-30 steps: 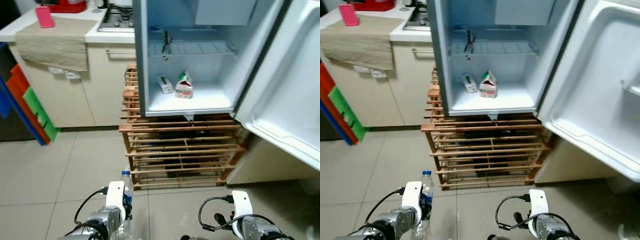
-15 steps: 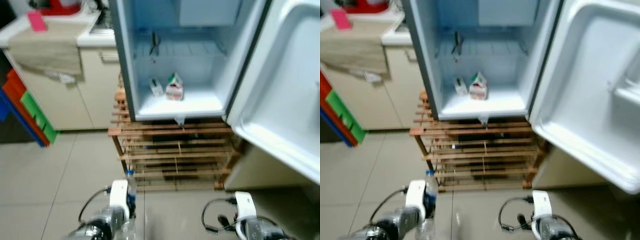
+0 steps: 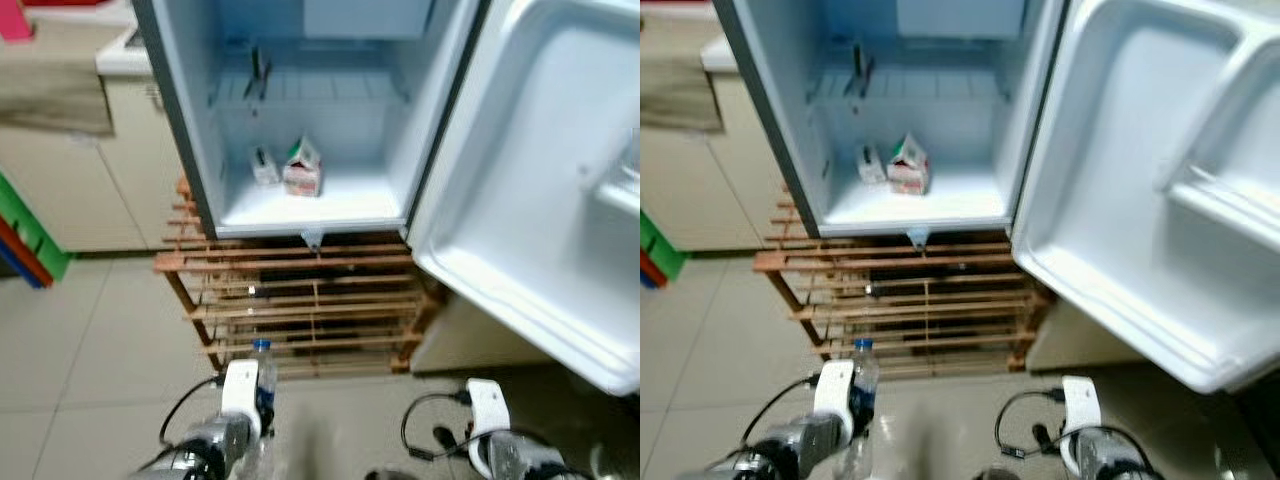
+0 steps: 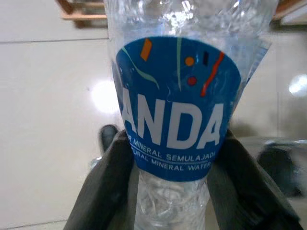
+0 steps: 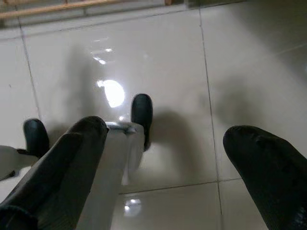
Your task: Restocking fridge
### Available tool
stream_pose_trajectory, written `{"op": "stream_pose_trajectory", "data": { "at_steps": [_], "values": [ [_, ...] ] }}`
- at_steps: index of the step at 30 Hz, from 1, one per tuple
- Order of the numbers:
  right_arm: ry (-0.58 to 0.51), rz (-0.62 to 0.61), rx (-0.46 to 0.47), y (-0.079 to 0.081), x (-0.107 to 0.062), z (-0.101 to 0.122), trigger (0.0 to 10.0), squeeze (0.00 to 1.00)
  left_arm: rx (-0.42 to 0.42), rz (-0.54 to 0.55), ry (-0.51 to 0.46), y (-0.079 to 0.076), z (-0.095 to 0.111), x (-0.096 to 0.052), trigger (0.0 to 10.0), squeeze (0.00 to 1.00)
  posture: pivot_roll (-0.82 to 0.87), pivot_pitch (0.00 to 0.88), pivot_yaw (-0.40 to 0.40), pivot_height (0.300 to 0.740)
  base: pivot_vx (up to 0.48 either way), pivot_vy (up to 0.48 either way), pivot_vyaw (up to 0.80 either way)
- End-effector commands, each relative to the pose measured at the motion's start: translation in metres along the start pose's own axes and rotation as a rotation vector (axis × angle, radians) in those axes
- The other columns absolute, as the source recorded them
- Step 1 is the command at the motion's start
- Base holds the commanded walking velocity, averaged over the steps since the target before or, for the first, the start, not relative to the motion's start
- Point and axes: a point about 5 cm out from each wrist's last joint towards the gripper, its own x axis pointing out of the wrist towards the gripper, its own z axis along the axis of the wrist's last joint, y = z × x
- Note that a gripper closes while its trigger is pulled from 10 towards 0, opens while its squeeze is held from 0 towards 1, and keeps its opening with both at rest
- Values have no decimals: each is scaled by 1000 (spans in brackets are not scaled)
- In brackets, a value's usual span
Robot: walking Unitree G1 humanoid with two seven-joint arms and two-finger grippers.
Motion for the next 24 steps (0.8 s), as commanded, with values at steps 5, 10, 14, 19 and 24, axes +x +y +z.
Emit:
{"op": "stream_pose_trajectory", "data": {
  "at_steps": [5,10,14,19,24],
  "values": [
    [14,-11,-172,14,3,8,10000,0,198,-69,-123,-12,23,-1,10000,0,-59,0,-33,740,0,0,-775],
    [9,-15,-176,14,3,8,10000,0,198,-70,-125,-13,24,-1,10000,0,-59,0,-34,740,0,0,0],
    [12,-13,-178,14,3,7,10000,0,200,-67,-123,-12,23,-1,10000,0,-57,0,-36,740,0,0,0],
    [19,-9,-182,14,3,5,10000,0,198,-49,-119,-9,23,-1,10000,0,-38,0,-43,740,0,0,0],
    [23,5,-166,14,2,4,10000,0,167,-68,-120,-7,25,-2,10000,0,36,0,-42,740,0,0,0]
  ]
}}
